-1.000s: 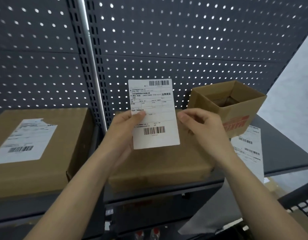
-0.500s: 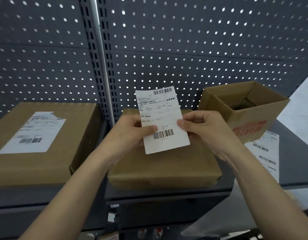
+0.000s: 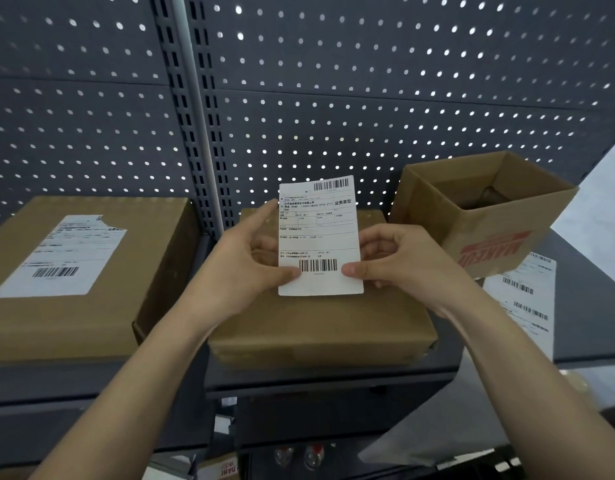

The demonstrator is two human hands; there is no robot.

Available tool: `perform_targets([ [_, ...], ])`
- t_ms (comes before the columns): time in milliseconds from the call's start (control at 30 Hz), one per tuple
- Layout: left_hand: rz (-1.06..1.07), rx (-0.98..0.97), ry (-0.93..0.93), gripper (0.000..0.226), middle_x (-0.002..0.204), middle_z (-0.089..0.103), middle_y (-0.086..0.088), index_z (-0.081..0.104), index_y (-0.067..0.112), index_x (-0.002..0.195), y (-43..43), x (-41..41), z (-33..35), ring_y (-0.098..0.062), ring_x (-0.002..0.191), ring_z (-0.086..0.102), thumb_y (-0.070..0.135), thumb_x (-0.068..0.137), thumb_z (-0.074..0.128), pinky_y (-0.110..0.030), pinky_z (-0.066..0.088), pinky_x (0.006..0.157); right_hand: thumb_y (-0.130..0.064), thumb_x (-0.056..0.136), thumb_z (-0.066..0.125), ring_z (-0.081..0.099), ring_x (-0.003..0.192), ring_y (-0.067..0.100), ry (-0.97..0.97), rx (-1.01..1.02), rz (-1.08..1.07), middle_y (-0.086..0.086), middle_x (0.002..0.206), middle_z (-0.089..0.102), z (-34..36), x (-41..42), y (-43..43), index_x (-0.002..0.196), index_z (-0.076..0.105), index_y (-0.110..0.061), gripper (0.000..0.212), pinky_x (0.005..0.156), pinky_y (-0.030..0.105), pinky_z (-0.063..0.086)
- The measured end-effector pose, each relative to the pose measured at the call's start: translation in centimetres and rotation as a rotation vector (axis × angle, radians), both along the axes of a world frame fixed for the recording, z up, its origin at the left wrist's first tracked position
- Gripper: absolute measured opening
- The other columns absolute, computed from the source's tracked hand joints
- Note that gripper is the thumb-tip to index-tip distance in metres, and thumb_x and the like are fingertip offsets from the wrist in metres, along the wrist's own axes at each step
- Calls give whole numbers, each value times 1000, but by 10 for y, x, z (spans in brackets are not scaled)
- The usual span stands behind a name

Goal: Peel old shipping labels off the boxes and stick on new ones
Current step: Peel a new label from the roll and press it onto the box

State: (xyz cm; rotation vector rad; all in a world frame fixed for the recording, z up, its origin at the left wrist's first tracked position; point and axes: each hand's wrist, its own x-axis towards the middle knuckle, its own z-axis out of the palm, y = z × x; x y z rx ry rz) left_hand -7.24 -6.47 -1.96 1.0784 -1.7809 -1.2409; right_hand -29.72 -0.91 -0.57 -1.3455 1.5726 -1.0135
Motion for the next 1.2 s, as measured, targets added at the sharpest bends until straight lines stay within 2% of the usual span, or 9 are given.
perform_targets([
  [100, -33, -28, -28, 97, 94, 73, 0, 34, 44, 147, 1, -1, -2, -16, 88, 72, -1, 74, 81, -41, 58, 84, -11, 66, 88, 66, 73, 9, 54, 10, 4, 3, 88, 74, -2, 2, 1, 97, 70, -16, 36, 56, 23, 49],
  [300, -61, -43, -59, 99, 100, 72, 0, 37, 41, 146, 0, -2, -8, -13, 89, 72, -1, 70, 83, -41, 58, 85, -10, 64, 89, 66, 75, 11, 136, 26, 19, 3, 90, 72, -3, 3, 2, 98, 68, -17, 40, 62, 26, 55],
  [433, -48, -52, -117, 101, 100, 72, 6, 35, 37, 148, 0, -3, -10, -6, 89, 70, 2, 67, 86, -35, 57, 87, -12, 62, 91, 68, 76, 10, 209, 28, 20, 2, 91, 72, -3, 2, 2, 99, 68, -19, 44, 75, 28, 59],
  [633, -50, -77, -169, 101, 98, 72, 9, 35, 37, 147, 2, -3, -8, -2, 87, 69, 4, 67, 86, -29, 57, 85, -12, 62, 91, 67, 69, 4, 257, 16, 19, -1, 89, 71, -4, 5, 0, 99, 67, -21, 45, 74, 26, 57],
  [767, -58, -79, -182, 102, 97, 72, 10, 35, 35, 149, 2, -2, -7, -2, 86, 69, 4, 67, 86, -25, 57, 83, -14, 61, 92, 67, 72, 6, 299, 11, 8, -3, 87, 71, -6, 5, 0, 97, 67, -25, 46, 78, 32, 58],
  [900, -70, -91, -202, 101, 93, 70, 13, 34, 33, 149, 3, -4, -6, 2, 83, 67, 2, 68, 85, -14, 54, 75, -16, 61, 92, 65, 71, 4, 359, -5, 2, -7, 85, 70, -9, 7, 0, 98, 66, -27, 46, 80, 35, 58],
  [967, -69, -105, -227, 101, 92, 69, 13, 33, 32, 150, 4, -5, -5, 5, 81, 66, 3, 68, 85, -10, 52, 72, -18, 63, 92, 66, 73, 4, 396, -9, -1, -8, 86, 70, -9, 8, 1, 100, 66, -28, 46, 78, 31, 58],
  [1133, -56, -148, -312, 101, 91, 65, 16, 31, 33, 150, 4, -4, -5, 12, 80, 60, 7, 70, 85, -2, 47, 69, -22, 66, 90, 63, 71, -4, 474, -23, -5, -12, 86, 68, -7, 10, 6, 105, 67, -26, 45, 63, 8, 48],
  [1200, -50, -175, -350, 101, 93, 63, 17, 29, 34, 151, 4, -4, -5, 12, 81, 59, 11, 71, 85, -2, 46, 70, -24, 69, 88, 63, 73, -3, 513, -19, -6, -14, 87, 67, -7, 11, 7, 108, 67, -27, 45, 63, 8, 48],
])
